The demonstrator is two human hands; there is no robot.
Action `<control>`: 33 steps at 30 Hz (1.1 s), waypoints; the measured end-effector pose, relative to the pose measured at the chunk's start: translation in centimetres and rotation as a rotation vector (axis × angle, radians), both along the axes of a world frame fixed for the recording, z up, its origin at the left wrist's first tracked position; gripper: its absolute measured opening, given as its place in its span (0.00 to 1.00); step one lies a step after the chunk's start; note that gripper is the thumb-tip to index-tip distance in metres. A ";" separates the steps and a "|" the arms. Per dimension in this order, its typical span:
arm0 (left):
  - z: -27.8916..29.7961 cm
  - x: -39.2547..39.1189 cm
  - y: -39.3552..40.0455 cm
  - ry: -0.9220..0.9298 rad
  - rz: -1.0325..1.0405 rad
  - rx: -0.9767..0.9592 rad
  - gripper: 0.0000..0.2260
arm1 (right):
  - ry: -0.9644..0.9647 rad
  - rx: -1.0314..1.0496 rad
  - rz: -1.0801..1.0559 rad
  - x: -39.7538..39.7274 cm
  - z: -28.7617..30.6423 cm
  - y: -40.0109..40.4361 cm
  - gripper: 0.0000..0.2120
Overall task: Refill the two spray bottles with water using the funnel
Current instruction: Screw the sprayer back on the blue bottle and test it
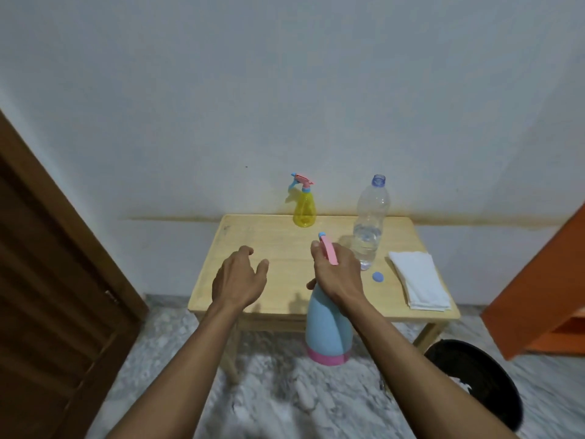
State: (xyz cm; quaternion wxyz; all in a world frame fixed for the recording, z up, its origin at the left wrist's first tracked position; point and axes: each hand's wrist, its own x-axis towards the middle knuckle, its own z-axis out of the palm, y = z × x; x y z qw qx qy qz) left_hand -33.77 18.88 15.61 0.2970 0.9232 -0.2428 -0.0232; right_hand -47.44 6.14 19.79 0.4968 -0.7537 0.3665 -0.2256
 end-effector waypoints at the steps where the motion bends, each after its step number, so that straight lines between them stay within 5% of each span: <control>1: -0.2 0.4 0.2 0.013 -0.024 0.064 0.23 | 0.034 -0.003 0.002 0.3 -0.7 0.2 0.20; 9: -2.6 2.2 2.6 0.231 -0.095 0.446 0.22 | 0.272 0.093 -0.050 2.0 -6.7 2.3 0.18; 26: -3.8 3.8 4.1 0.280 -0.153 0.452 0.20 | 0.421 0.186 -0.103 3.6 -7.9 3.4 0.22; 33: -4.2 4.2 5.1 0.289 -0.133 0.449 0.22 | 0.407 0.145 -0.068 4.0 -8.2 4.3 0.16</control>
